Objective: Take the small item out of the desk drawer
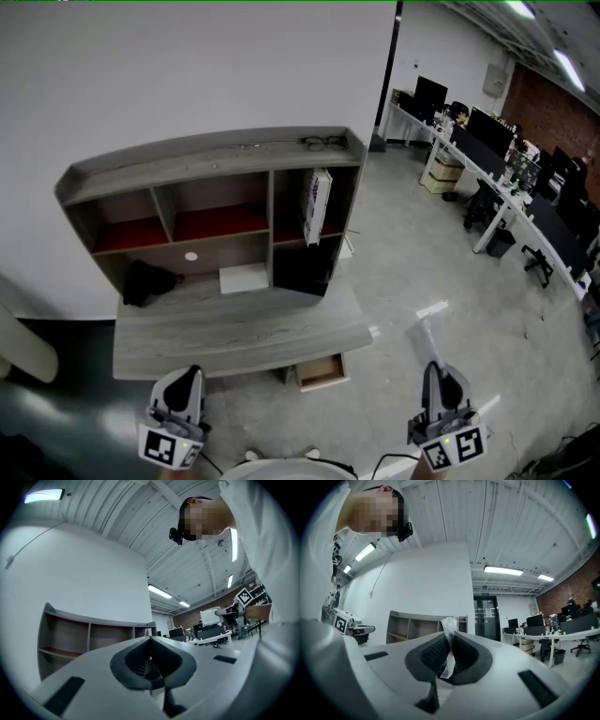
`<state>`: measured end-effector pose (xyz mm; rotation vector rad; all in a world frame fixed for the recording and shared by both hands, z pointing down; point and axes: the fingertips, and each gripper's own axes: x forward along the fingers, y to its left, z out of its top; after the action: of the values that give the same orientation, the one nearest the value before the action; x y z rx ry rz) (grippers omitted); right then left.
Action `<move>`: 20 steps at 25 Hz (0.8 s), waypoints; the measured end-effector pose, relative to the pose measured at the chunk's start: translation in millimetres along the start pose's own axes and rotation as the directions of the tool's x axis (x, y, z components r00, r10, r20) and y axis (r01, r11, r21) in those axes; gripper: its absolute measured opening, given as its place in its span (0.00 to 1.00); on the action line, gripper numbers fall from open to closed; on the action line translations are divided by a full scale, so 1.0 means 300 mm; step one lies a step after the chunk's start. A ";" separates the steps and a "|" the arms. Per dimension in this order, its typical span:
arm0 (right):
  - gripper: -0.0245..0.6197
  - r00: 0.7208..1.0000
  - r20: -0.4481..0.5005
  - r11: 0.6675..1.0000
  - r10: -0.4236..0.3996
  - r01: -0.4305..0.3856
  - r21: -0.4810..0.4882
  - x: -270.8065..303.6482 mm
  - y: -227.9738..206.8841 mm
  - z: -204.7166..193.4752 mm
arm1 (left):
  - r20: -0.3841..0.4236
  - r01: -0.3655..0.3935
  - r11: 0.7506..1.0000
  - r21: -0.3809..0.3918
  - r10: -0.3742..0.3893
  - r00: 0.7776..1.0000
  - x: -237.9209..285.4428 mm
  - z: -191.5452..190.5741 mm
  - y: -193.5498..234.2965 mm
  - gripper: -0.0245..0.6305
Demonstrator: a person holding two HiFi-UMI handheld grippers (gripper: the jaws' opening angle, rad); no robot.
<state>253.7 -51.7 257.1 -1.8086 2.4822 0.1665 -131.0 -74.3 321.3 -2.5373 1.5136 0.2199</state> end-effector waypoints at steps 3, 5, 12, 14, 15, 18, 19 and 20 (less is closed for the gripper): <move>0.08 1.000 -0.007 1.000 0.005 -0.005 -0.006 0.009 0.010 -0.006 | 0.003 0.003 1.000 0.002 -0.003 1.000 0.003 0.005 0.000 0.06; 0.08 1.000 -0.011 1.000 0.010 -0.010 -0.012 0.012 0.020 -0.009 | 0.002 0.004 1.000 0.001 -0.004 1.000 0.001 0.006 -0.001 0.06; 0.08 0.999 -0.021 0.999 0.029 -0.029 -0.015 0.028 0.065 -0.027 | -0.002 -0.002 1.000 -0.007 0.002 1.000 -0.029 -0.002 0.014 0.06; 0.08 0.999 -0.025 0.999 0.034 -0.034 -0.016 0.034 0.079 -0.031 | -0.001 -0.004 1.000 -0.010 0.004 1.000 -0.037 -0.002 0.022 0.06; 0.08 0.999 -0.027 0.999 0.037 -0.037 -0.018 0.036 0.086 -0.033 | -0.001 -0.006 1.000 -0.011 0.006 1.000 -0.040 -0.002 0.026 0.06; 0.08 0.999 -0.035 0.999 0.041 -0.042 -0.026 0.044 0.105 -0.038 | -0.004 -0.007 1.000 -0.017 0.007 1.000 -0.050 -0.004 0.038 0.06; 0.08 0.998 -0.038 0.999 0.041 -0.042 -0.032 0.045 0.113 -0.040 | -0.005 -0.007 1.000 -0.018 0.007 1.000 -0.053 -0.004 0.042 0.06; 0.08 0.998 -0.042 0.998 0.039 -0.041 -0.041 0.046 0.120 -0.043 | -0.007 -0.007 1.000 -0.020 0.007 1.000 -0.058 -0.006 0.047 0.06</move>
<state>215.3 -55.5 269.9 -1.7965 2.5629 0.1866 -151.5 -66.5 325.6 -2.5508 1.5304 0.2284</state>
